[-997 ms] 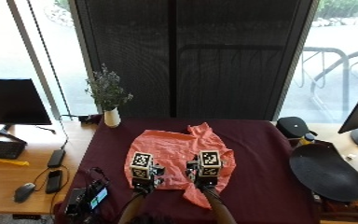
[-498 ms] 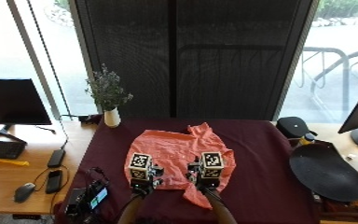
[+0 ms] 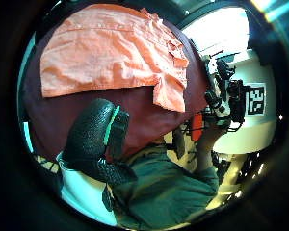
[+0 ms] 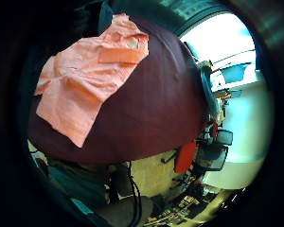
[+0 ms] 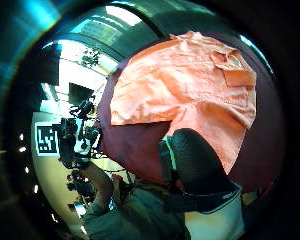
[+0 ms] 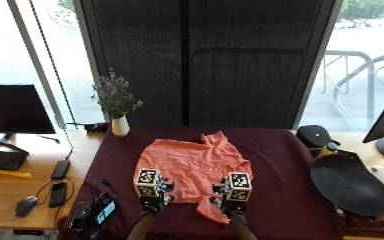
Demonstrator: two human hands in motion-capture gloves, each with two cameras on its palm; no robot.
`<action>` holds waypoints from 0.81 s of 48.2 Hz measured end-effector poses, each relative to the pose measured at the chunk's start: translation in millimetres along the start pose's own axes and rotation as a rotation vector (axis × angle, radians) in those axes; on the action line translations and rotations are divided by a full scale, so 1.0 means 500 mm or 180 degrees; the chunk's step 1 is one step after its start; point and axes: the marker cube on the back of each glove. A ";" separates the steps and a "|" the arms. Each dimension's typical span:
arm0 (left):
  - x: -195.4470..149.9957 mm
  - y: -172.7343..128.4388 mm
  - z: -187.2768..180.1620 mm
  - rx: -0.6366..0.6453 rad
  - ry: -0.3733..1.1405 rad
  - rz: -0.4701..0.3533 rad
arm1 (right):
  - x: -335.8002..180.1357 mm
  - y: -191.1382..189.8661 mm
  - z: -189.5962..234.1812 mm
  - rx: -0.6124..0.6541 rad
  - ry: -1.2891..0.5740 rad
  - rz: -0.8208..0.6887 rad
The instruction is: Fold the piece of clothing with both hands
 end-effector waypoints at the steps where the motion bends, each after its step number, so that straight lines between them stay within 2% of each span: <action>1: 0.000 -0.002 0.006 -0.0036 -0.0009 -0.0005 | -0.001 0.005 0.011 -0.0117 -0.0044 0.0012; 15: -0.004 -0.067 0.130 -0.0470 -0.0223 -0.0029 | -0.003 -0.033 0.135 -0.0655 0.0126 0.0085; 21: 0.021 -0.015 0.068 -0.0664 -0.0348 -0.0069 | -0.003 -0.056 0.181 -0.0734 0.0183 0.0114; 28: 0.008 0.001 0.092 -0.0993 -0.0476 -0.0174 | -0.019 -0.018 0.131 -0.0677 0.0202 0.0110; 35: -0.006 -0.009 0.117 -0.0667 -0.0530 -0.0219 | -0.013 -0.019 0.128 -0.0440 0.0221 0.0162; 37: -0.018 -0.030 0.141 -0.0447 -0.0568 -0.0227 | -0.010 -0.021 0.126 -0.0332 0.0296 0.0168; 39: -0.025 -0.067 0.162 -0.0045 -0.0583 -0.0143 | -0.008 -0.024 0.126 -0.0254 0.0402 0.0199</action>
